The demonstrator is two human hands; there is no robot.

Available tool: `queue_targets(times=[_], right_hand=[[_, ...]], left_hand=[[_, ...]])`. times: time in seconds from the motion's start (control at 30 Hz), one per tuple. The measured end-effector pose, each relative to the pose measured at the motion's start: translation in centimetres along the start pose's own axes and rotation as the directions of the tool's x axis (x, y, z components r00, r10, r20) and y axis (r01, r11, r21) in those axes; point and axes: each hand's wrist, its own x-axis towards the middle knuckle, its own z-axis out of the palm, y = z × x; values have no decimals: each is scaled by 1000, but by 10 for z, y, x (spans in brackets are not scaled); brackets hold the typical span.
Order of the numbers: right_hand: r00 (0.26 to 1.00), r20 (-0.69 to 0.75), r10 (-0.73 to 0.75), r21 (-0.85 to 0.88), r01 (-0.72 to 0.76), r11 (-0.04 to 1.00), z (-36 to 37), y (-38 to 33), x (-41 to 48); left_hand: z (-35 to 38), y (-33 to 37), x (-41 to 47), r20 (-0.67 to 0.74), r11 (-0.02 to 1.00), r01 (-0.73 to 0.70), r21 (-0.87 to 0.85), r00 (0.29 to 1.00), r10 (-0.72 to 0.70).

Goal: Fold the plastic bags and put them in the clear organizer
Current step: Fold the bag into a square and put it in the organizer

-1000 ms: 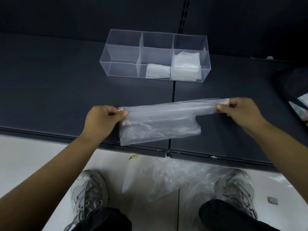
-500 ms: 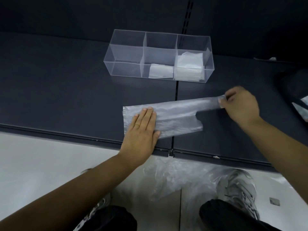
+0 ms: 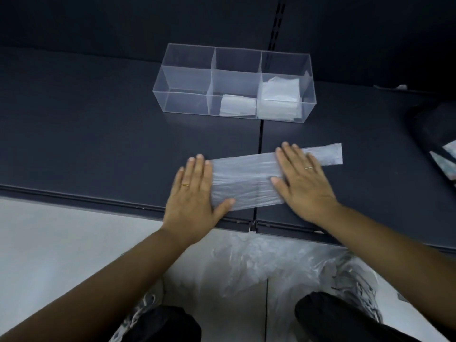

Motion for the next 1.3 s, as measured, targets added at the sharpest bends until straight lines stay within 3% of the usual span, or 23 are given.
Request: queue_targets(times=[0.13, 0.2, 0.27, 0.3, 0.37, 0.43, 0.47, 0.53, 0.6, 0.73, 0.83, 1.03, 1.1, 1.2, 1.3], right_hand=[[992, -20, 125, -26, -125, 992, -4, 40, -10], [987, -26, 158, -24, -159, 987, -5, 42, -11], [979, -69, 191, -4, -192, 981, -9, 34, -13], [975, -125, 182, 22, -180, 983, -12, 28, -15], [972, -227, 65, 115, -40, 993, -20, 7, -23], [974, -185, -130, 179, 164, 970, -22, -18, -35], [970, -110, -219, 179, 236, 955, -20, -30, -43], [951, 18, -310, 148, 304, 941, -12, -44, -55], [955, -2, -297, 131, 294, 947, -7, -47, -64], [948, -192, -255, 97, 277, 956, -6, -54, -68], [931, -247, -269, 25, 283, 959, -2, -58, -70], [905, -387, -178, 94, 231, 968, 4, -57, -78], [919, -358, -162, 127, 220, 967, 2, -60, -76], [932, -307, -193, 220, 267, 938, -4, -63, -69], [934, -268, -237, 233, 301, 925, -7, -58, -62]], left_hand=[[-5, -52, -1, -41, 974, 219, 50, 975, -217], [-12, -69, -3, -53, 924, 383, 23, 923, -381], [-21, -70, -5, -134, 890, 453, -47, 880, -455], [-25, -63, -6, -222, 909, 410, -67, 882, -415], [-27, -34, -8, -375, 988, 142, -59, 914, -154], [-21, 5, -15, -315, 973, -224, -54, 929, 196], [-16, 21, -20, -238, 940, -338, -45, 918, 318], [-5, 37, -29, -144, 903, -429, -17, 895, 422], [3, 33, -37, -188, 889, -457, 4, 873, 450], [10, 16, -47, -339, 862, -503, -61, 823, 456], [9, 8, -49, -422, 880, -475, -23, 802, 422], [-6, -5, -57, -518, 899, -416, -138, 804, 292], [-8, -2, -54, -455, 899, -408, -159, 838, 300], [-1, 2, -50, -204, 928, -367, -68, 915, 347], [3, -4, -47, -175, 943, -328, -55, 933, 314]])
